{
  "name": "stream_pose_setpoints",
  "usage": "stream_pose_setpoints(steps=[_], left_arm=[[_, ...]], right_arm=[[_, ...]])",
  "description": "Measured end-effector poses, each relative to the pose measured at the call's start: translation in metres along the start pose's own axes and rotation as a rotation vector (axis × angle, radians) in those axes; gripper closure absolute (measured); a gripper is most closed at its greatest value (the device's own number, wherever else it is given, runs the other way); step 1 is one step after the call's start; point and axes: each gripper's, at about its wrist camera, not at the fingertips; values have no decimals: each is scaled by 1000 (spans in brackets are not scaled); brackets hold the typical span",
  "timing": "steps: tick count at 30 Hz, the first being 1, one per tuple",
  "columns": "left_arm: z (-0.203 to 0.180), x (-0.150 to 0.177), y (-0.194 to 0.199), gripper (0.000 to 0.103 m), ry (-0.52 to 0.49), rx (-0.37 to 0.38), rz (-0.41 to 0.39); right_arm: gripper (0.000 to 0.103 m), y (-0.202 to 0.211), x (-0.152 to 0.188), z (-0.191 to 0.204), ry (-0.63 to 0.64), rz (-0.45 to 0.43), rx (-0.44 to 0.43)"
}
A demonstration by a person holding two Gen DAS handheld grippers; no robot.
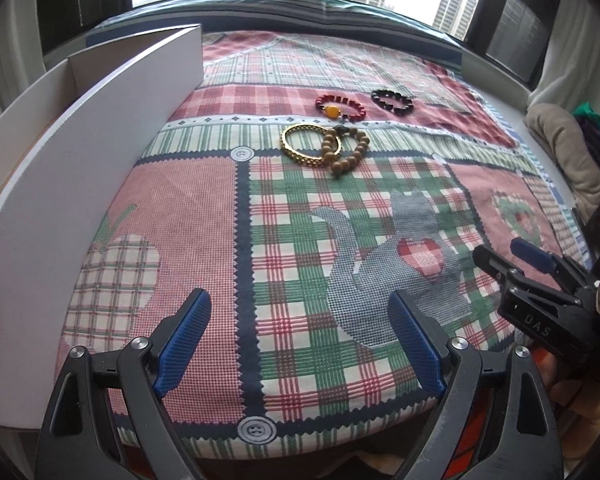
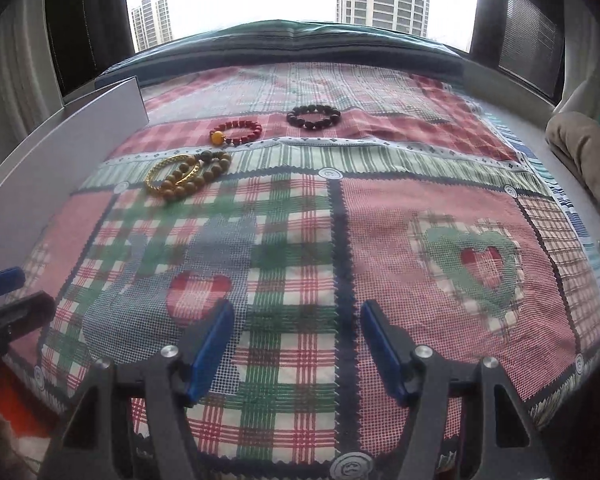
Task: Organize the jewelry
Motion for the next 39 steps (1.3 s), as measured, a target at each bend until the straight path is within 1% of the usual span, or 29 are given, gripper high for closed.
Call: stream_pose_setpoints(steps=[6,15,18,29,31,34,37,39], left_arm=[[7,6,-3,12,38,-6,7],[11,8,-7,11,55,-17,15],[14,8,-10,11,66,-21,26],[0,8,-20,11,24,-29,48],[0,7,-20,11,22,-34,46],[1,5,-17,11,22,-47,31],[3,4,-16,11,30,-52,26],[6,5,-16,11,41,-51,27]], right_arm=[[36,6,0,3,11,-49,20],[36,2,4,5,32,-53,33],[36,-2,5,5,28,-40,26],[36,-8,8,0,10,-25,1],[36,-9,8,-3,1,-21,-20],[36,-8,-2,-4,-6,-25,-93],[36,-12,-28,6,41,-6,-203],[36,-20,-49,22,99,33,-290]])
Point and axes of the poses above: each gripper's, at about its wrist camera, not at the fingertips, and y roughly against the way its jaws point, z to its left, x to its underside, and after that the axes turned 4 degrees about -z, right-handed
